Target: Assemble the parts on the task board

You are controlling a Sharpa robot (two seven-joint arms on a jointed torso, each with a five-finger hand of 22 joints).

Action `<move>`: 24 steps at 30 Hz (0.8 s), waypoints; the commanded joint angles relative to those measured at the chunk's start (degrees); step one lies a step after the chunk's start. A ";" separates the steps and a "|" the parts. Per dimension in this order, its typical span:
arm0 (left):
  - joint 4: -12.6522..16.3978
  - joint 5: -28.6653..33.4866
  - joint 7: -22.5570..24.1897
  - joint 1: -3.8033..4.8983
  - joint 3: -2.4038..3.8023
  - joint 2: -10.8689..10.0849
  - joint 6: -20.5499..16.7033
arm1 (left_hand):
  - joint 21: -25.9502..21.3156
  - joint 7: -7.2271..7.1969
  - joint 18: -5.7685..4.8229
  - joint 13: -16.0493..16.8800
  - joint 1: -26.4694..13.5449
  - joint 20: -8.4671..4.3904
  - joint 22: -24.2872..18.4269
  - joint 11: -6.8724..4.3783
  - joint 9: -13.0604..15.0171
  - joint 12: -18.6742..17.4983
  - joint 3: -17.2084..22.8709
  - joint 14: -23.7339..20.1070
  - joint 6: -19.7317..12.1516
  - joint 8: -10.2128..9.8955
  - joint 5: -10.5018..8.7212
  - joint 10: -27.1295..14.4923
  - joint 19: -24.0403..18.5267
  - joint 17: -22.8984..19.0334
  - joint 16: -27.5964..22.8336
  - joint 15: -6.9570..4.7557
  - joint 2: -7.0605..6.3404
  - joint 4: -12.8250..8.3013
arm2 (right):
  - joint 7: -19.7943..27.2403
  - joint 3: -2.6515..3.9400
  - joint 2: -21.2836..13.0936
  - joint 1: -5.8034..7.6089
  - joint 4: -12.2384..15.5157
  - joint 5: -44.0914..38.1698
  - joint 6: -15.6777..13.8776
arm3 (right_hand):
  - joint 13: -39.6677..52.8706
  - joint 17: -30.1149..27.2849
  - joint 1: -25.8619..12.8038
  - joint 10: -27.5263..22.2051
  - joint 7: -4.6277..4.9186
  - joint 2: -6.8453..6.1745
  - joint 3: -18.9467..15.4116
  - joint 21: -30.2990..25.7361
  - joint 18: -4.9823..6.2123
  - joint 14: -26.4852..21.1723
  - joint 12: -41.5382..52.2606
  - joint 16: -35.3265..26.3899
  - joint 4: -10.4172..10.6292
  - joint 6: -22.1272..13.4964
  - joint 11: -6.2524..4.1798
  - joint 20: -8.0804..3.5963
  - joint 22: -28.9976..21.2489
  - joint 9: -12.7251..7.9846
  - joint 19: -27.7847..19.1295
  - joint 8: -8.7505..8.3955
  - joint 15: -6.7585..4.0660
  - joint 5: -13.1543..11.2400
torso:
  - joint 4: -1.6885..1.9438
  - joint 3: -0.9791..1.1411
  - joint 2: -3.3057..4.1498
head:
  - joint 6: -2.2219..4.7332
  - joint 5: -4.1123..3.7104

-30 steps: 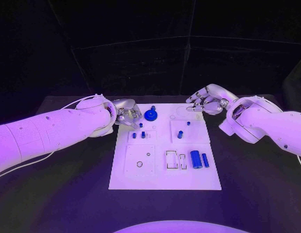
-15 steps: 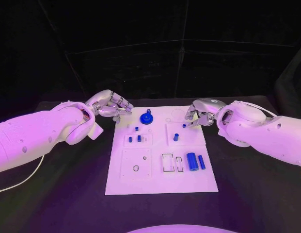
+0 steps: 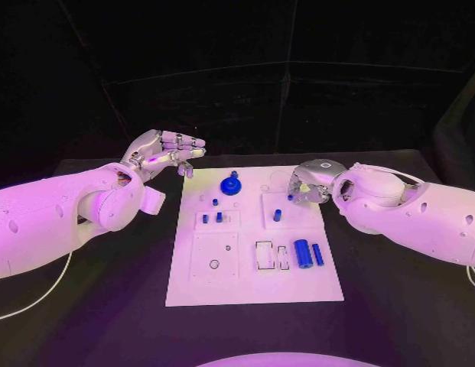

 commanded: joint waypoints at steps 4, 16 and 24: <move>0.59 4.28 2.75 0.07 0.03 -0.31 -0.33 | -0.28 0.08 0.58 0.07 -0.19 0.12 -0.11 -0.01 -0.07 0.31 0.23 -0.61 0.45 0.27 0.15 0.39 -0.44 -0.14 -0.28 0.05 0.25 0.19 | 0.56 0.02 0.51 -0.09 0.05 -1.40 1.28 | -1.19 0.35 0.57 1.06 0.23 -0.13 1.36 0.66 -0.11 1.27 -0.54 0.63 -0.12 0.43 0.14 0.10 0.72 -0.02 0.80 -0.37 0.36 -0.38 | -0.09 0.05 0.02 | -0.13 0.12; 0.81 4.46 2.22 0.08 0.02 -0.51 -0.15 | -0.44 0.13 0.57 0.07 -0.24 0.11 -0.23 0.00 -0.09 0.48 0.16 -0.79 0.49 0.30 0.15 0.46 -0.54 -0.30 -0.37 0.05 0.15 0.17 | 0.73 0.02 0.98 -0.17 -0.11 -0.17 3.68 | -2.65 0.76 1.36 3.60 0.58 -0.25 6.16 1.66 -0.38 1.27 -1.34 1.28 -0.67 1.41 0.29 0.50 2.33 0.05 1.72 -0.23 0.41 -0.67 | -0.10 0.08 0.04 | -0.34 0.07; 0.73 4.47 1.88 0.08 0.02 -0.52 -0.16 | -0.52 0.16 0.57 0.05 -0.25 0.11 -0.29 0.01 -0.10 0.53 0.14 -0.88 0.49 0.30 0.15 0.45 -0.59 -0.38 -0.41 0.06 0.12 0.15 | 0.27 0.02 1.16 -0.18 -0.14 -0.12 4.98 | -2.54 0.23 1.23 7.11 0.02 -0.63 11.21 3.28 -0.85 1.26 -1.66 1.31 -1.62 4.39 -0.47 0.07 4.93 0.28 3.21 0.43 -0.27 -1.30 | -0.12 0.06 0.03 | -0.54 -0.03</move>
